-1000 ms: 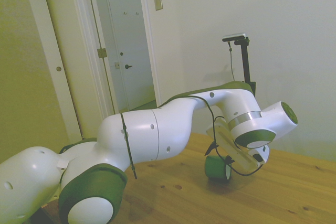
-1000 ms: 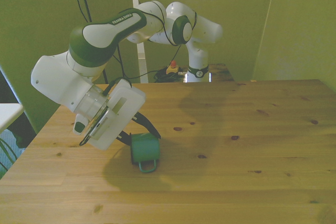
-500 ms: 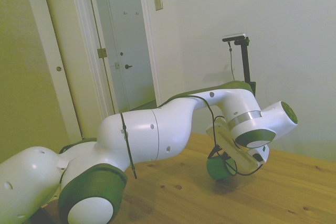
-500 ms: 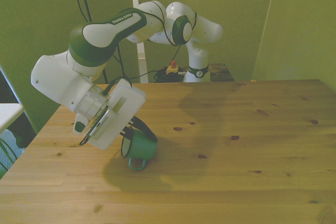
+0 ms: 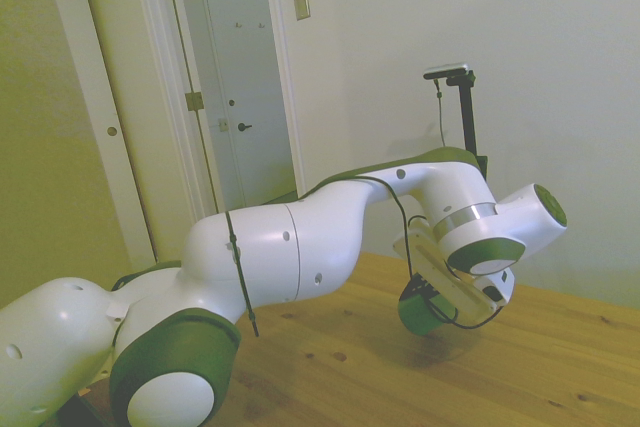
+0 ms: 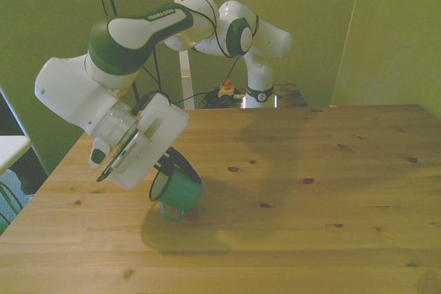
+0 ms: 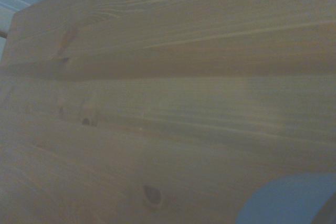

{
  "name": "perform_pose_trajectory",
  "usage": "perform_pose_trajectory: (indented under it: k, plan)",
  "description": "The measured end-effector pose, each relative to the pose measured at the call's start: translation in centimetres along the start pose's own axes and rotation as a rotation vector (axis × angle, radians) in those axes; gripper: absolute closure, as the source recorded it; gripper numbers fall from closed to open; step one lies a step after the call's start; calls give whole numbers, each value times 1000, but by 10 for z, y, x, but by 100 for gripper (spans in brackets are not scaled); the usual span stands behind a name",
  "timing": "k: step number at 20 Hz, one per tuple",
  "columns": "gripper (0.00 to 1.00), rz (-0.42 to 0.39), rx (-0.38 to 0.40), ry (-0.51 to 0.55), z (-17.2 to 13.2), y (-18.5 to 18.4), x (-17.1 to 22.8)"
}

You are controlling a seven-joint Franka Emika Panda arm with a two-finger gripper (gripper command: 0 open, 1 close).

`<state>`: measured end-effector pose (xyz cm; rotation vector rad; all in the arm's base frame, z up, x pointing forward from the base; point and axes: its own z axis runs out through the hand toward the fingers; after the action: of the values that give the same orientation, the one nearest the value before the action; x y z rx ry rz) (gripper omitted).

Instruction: Flip the mug upright

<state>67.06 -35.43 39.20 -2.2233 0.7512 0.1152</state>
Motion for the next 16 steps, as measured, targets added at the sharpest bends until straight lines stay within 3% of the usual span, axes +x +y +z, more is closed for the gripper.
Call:
perform_pose_trajectory:
  k: [6, 16]
  plan:
    - [100, -39, -99, 107, -36, -26, -24]
    - [100, -109, -215, 218, -19, -55, -70]
